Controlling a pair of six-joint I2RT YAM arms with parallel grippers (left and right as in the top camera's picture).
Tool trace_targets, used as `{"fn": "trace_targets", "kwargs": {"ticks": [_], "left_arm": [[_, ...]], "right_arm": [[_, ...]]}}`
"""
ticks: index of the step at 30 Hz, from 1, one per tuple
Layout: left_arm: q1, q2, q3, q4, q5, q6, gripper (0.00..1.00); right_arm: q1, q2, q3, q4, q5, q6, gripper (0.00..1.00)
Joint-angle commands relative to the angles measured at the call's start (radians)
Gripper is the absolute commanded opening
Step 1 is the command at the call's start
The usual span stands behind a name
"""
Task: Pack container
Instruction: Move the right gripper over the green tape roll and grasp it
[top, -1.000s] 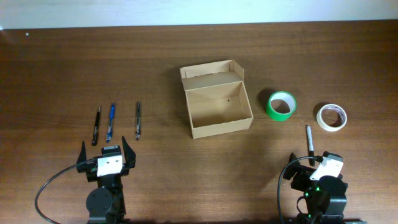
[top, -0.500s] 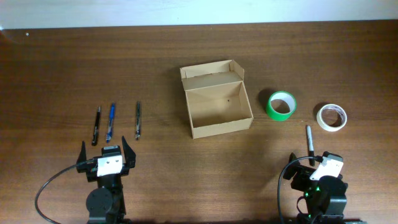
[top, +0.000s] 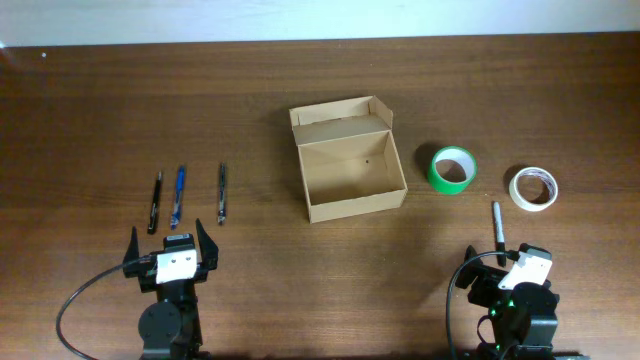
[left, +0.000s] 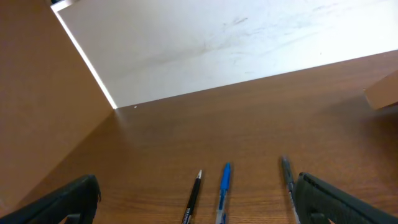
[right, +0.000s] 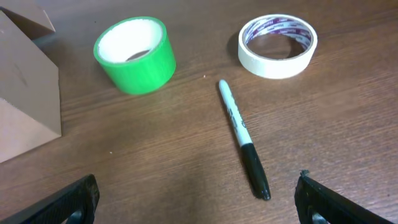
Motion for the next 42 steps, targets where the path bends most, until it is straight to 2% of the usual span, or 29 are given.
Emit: {"fn": "trace_targets", "kwargs": {"ticks": [1, 4, 6, 9, 13, 15, 17, 21, 25, 28, 32, 34, 37, 39, 42], "left_arm": [[0.006, -0.009, -0.002, -0.005, 0.026, 0.003, 0.99], [0.006, -0.009, -0.002, -0.004, 0.030, 0.003, 0.99], [0.006, -0.009, -0.002, -0.007, 0.045, 0.003, 0.99], [0.006, -0.009, -0.002, 0.004, 0.054, -0.006, 0.99], [0.006, -0.008, 0.024, -0.007, 0.081, -0.199, 0.99], [0.006, 0.004, 0.084, -0.076, 0.081, -0.296, 0.99], [0.006, 0.040, 0.158, -0.145, 0.081, -0.338, 0.99], [0.006, 0.213, 0.370, -0.289, 0.097, -0.343, 0.99], [0.006, 0.451, 0.595, -0.357, 0.097, -0.310, 0.99], [0.006, 0.664, 0.785, -0.436, 0.097, -0.245, 0.99], [0.006, 0.980, 1.058, -0.596, 0.152, -0.142, 0.99], [0.016, 1.120, 1.182, -0.685, 0.205, -0.122, 0.99], [0.056, 1.305, 1.324, -0.771, 0.333, -0.123, 0.99], [0.090, 1.403, 1.384, -0.803, 0.416, -0.123, 0.99], [0.138, 1.521, 1.427, -0.819, 0.494, -0.123, 0.99]], "right_arm": [[-0.008, -0.007, -0.008, 0.034, 0.023, 0.003, 0.99], [-0.008, -0.007, -0.008, 0.081, -0.006, 0.027, 0.99], [-0.008, -0.007, -0.009, 0.116, -0.121, 0.119, 0.99], [-0.008, -0.007, -0.013, 0.223, -0.183, 0.189, 0.99], [-0.008, -0.001, -0.012, 0.389, -0.361, 0.205, 0.99], [-0.008, 0.018, 0.006, 0.437, -0.436, 0.206, 0.99], [-0.007, 0.048, 0.048, 0.432, -0.453, 0.201, 0.99], [-0.008, 0.238, 0.241, 0.333, -0.446, 0.038, 0.99], [-0.008, 0.558, 0.554, 0.105, -0.380, -0.083, 0.99], [-0.008, 0.779, 0.806, -0.034, -0.359, -0.122, 0.99], [-0.008, 1.054, 1.175, -0.198, -0.438, -0.121, 0.99], [-0.008, 1.147, 1.296, -0.280, -0.451, -0.121, 0.99], [-0.008, 1.259, 1.389, -0.312, -0.436, -0.109, 0.99], [-0.010, 1.342, 1.416, -0.332, -0.354, -0.006, 0.99], [-0.015, 1.483, 1.447, -0.388, -0.297, 0.039, 1.00]]}}
